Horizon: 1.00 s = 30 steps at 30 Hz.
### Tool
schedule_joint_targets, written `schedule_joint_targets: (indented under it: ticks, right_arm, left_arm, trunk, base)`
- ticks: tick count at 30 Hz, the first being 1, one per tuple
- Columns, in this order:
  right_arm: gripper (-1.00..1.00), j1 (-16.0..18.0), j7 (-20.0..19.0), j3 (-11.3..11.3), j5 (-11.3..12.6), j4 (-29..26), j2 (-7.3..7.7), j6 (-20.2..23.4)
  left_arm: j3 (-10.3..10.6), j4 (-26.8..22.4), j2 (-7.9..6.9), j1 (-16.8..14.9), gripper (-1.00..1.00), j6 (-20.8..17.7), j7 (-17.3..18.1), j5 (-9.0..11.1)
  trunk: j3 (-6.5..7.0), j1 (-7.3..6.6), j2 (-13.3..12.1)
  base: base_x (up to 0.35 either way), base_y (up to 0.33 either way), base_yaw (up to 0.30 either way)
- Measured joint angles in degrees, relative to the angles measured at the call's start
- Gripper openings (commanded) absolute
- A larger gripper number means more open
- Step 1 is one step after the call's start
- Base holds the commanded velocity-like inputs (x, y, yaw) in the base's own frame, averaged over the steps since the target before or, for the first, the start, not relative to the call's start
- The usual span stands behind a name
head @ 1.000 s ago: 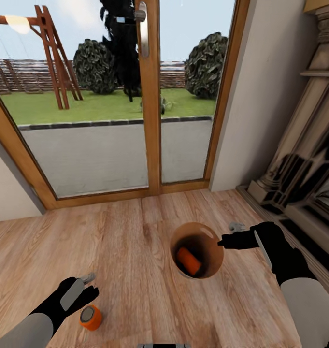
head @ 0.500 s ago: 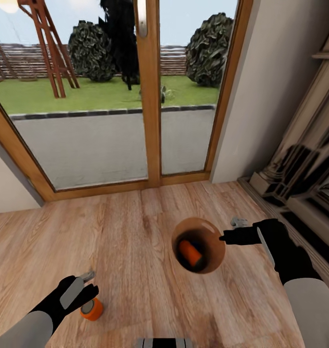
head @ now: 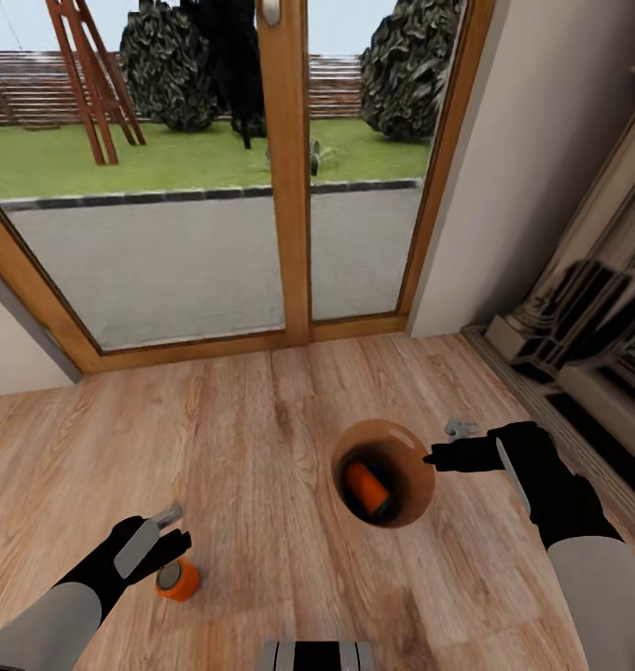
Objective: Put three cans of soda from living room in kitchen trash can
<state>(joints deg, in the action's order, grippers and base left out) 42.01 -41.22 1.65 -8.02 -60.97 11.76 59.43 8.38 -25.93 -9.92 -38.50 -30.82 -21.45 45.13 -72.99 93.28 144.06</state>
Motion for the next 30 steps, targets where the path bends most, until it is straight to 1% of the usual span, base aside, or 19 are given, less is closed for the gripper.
schedule_joint_targets:
  ticks: [12, 27, 30]
  right_arm:
    - [-1.00, -0.01, -0.01, 0.01, 0.16, 0.00, 0.02, 0.05]
    - [-1.00, 0.03, 0.00, 0.01, 0.13, -0.01, 0.02, 0.02]
    - [-1.00, 0.00, 0.04, 0.02, -0.06, -0.01, 0.03, -0.10]
  left_arm:
    - [0.18, 0.00, -0.01, -0.72, 1.00, -0.19, 0.07, -0.01]
    - [0.23, -0.06, -0.01, -0.89, 1.00, -0.33, 0.09, -0.03]
    - [0.36, -0.49, 0.14, -0.85, 1.00, -0.14, 0.01, 0.02]
  trunk:
    - [-2.66, 0.31, 0.16]
    - [-5.98, 0.70, 0.36]
    - [-5.99, 0.69, 0.37]
  base:
    - [0.000, 0.000, 0.000]
    - [0.000, 0.000, 0.000]
    - [0.000, 0.000, 0.000]
